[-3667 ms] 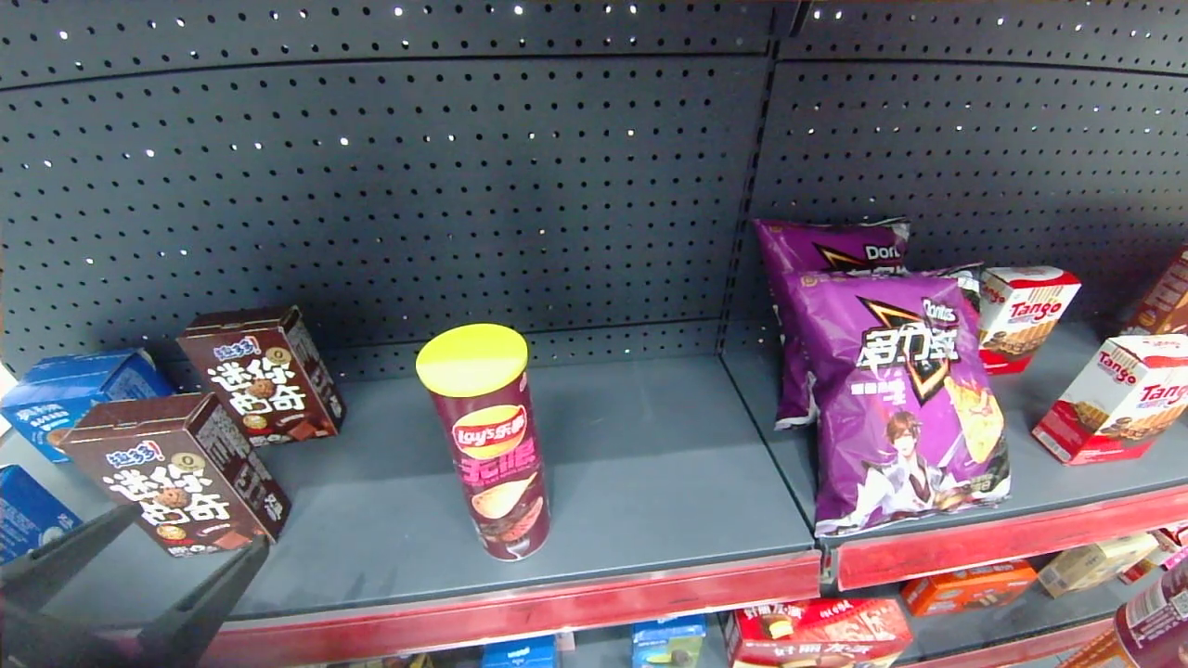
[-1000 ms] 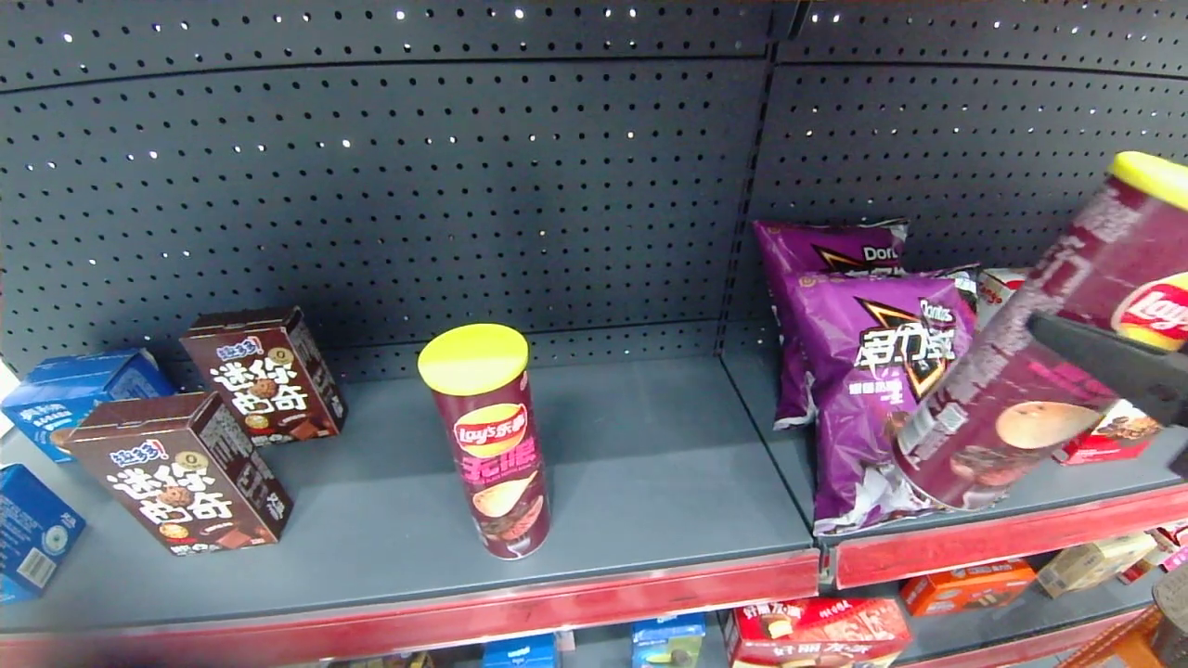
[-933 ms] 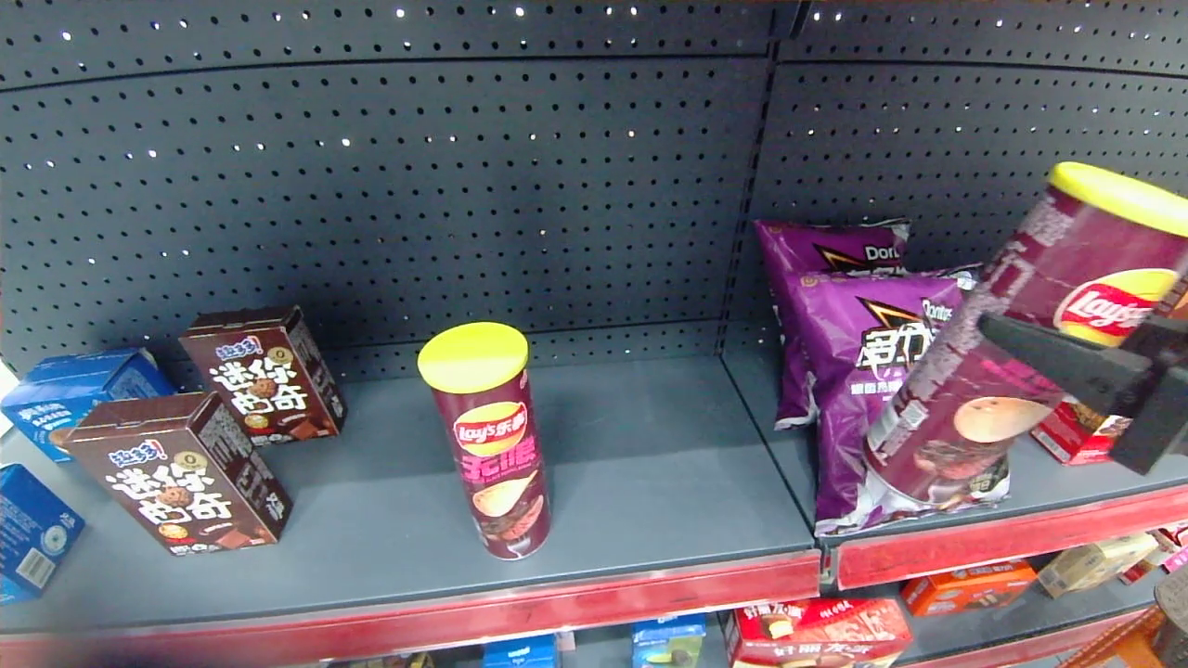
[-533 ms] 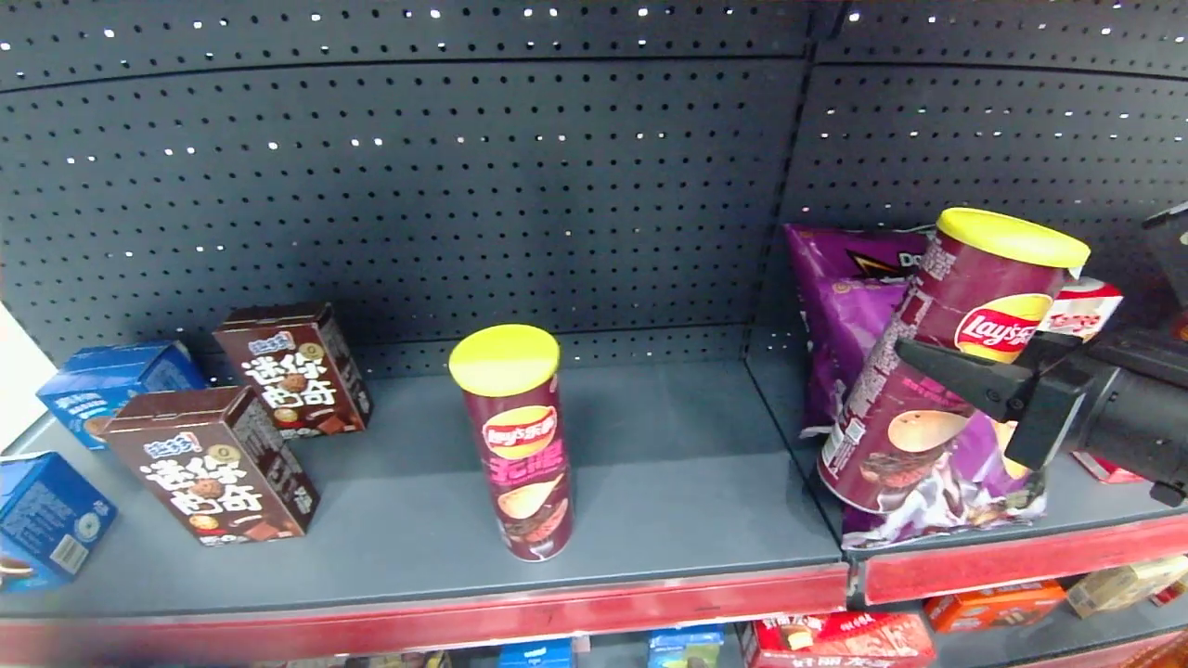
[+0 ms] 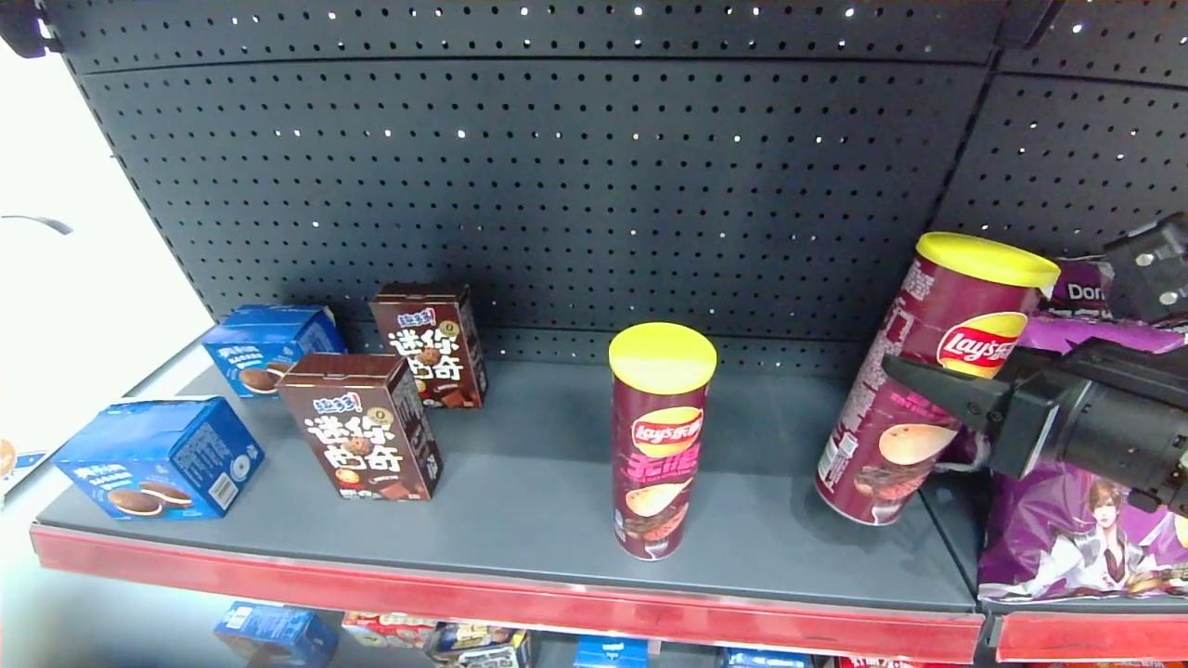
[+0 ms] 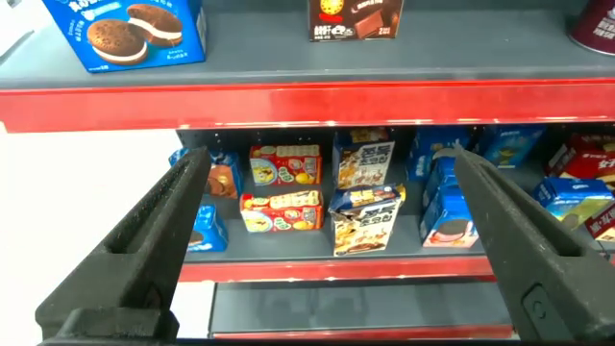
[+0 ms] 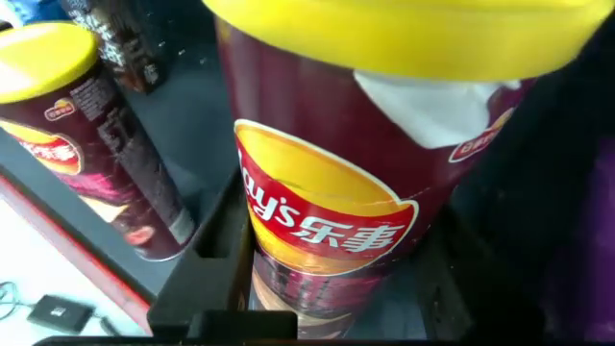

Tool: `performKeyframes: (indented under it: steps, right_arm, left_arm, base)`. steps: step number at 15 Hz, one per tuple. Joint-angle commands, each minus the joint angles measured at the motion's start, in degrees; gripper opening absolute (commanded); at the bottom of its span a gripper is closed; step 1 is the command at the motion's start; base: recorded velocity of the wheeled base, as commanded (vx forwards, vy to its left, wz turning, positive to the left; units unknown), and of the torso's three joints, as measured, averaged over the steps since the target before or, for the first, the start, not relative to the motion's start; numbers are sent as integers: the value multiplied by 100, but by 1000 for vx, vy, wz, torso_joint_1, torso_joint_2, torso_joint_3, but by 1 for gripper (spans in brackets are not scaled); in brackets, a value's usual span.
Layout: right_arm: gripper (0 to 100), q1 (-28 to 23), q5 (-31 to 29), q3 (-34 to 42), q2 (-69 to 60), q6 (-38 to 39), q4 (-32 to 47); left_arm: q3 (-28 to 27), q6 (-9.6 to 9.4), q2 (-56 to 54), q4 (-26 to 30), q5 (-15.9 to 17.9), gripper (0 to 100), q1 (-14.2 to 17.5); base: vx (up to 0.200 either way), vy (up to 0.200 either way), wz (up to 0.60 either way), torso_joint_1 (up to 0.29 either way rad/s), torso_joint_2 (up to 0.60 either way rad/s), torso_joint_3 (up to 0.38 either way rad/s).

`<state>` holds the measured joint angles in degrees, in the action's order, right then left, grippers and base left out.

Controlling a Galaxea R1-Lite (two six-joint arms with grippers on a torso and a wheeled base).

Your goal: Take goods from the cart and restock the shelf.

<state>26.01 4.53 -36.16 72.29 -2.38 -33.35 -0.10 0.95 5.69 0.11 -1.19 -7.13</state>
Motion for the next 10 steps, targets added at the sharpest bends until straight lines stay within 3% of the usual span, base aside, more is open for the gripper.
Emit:
performKeyframes:
  steps: [1,4,10]
  right_arm:
    - [0,-35,83,12,101,-26,-66]
    - [0,-44,83,126,611,-167,-1147]
    - [0,123,56,-260,1481,-193,-1481]
  left_arm:
    - [1,2,20,-2,-4,100,1]
    - [1,2,20,-2,-4,100,1]
    - [1,2,20,-2,-4,100,1]
  base:
    - [0,0,0,0,0,0]
    - [0,0,0,0,0,0]
    - [0,0,0,0,0,0]
